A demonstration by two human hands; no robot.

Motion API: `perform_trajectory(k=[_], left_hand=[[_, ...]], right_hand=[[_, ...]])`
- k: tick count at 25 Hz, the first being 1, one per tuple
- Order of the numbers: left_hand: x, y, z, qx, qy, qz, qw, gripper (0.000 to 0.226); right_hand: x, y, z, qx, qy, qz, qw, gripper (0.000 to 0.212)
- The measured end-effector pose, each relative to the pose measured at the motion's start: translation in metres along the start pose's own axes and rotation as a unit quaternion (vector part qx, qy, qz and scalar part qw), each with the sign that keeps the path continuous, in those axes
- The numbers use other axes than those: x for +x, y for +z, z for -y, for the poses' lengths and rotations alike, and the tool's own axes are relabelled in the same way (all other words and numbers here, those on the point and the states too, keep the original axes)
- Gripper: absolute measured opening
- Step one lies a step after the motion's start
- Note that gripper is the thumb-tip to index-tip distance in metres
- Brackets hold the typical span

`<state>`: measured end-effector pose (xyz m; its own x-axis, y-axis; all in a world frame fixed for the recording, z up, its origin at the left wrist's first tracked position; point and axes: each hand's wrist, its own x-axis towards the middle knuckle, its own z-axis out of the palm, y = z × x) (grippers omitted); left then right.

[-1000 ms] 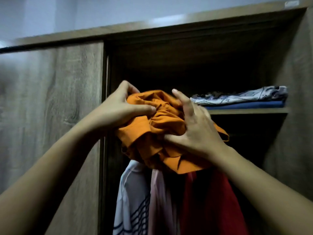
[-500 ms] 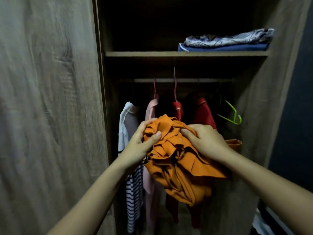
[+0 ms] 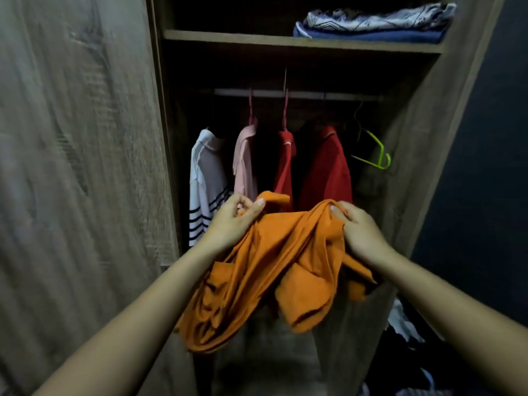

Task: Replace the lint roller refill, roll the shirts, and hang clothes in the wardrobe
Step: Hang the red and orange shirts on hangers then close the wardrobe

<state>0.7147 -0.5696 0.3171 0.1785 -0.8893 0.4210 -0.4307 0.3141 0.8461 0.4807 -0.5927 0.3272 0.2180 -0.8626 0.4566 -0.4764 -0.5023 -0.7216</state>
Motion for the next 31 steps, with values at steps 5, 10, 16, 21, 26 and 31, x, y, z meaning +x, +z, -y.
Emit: perform_trajectory(k=[5, 10, 16, 21, 26, 31], left_hand=[[0.001, -0.021, -0.010, -0.082, -0.015, 0.048, 0.995, 0.023], [-0.003, -0.033, -0.028, -0.221, -0.012, 0.144, 0.965, 0.037], [-0.004, -0.028, -0.048, -0.013, 0.125, 0.080, 0.989, 0.030], [0.012, -0.014, -0.064, 0.104, 0.191, 0.021, 0.976, 0.019], [0.009, 0.002, -0.079, 0.090, 0.173, 0.028, 0.980, 0.023], [0.005, -0.011, -0.088, 0.108, 0.174, 0.012, 0.979, 0.015]], right_hand=[[0.009, -0.016, 0.003, -0.042, 0.008, -0.033, 0.999, 0.031], [0.018, -0.023, 0.004, -0.033, 0.023, -0.081, 0.996, 0.031], [0.018, -0.034, 0.001, -0.087, 0.051, -0.060, 0.993, 0.030], [0.010, -0.019, -0.008, -0.091, -0.042, 0.088, 0.991, 0.042], [-0.002, 0.015, -0.003, -0.027, -0.061, 0.170, 0.983, 0.011], [-0.010, 0.025, -0.002, 0.034, -0.021, 0.225, 0.973, 0.014]])
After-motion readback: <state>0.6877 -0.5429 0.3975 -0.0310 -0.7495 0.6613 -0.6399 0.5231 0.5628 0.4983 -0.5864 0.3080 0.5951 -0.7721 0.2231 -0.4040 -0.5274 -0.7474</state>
